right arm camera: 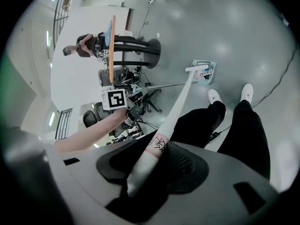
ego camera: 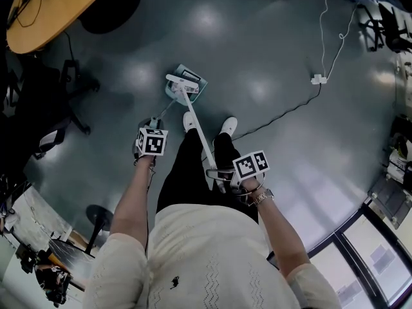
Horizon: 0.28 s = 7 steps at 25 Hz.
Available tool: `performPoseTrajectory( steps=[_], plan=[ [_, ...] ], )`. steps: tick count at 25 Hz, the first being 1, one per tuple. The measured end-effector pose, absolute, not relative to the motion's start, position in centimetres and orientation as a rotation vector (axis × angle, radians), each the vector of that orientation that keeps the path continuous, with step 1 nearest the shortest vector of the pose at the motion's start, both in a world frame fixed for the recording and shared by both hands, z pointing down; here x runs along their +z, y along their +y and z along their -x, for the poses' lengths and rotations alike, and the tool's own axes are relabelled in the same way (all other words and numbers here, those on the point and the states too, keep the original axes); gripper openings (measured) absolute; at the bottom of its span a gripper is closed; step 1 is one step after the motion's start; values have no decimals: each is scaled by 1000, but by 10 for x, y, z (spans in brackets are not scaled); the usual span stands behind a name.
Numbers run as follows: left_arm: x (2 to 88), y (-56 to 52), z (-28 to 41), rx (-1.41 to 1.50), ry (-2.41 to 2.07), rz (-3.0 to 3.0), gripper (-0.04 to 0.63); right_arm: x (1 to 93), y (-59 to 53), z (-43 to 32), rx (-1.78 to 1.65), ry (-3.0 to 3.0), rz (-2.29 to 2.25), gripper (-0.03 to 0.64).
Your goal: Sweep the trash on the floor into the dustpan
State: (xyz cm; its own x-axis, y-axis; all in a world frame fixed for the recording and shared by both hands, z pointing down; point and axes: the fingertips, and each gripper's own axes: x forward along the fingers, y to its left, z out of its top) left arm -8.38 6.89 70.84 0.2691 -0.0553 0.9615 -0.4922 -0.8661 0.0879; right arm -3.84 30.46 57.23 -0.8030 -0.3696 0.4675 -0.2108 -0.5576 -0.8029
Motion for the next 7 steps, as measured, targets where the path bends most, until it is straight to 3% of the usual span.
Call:
performPoseTrajectory(
  steps=[7],
  plan=[
    [710, 61, 87, 1656, -476, -2179, 92, 573, 300, 36, -2524, 1432, 949, 186]
  ],
)
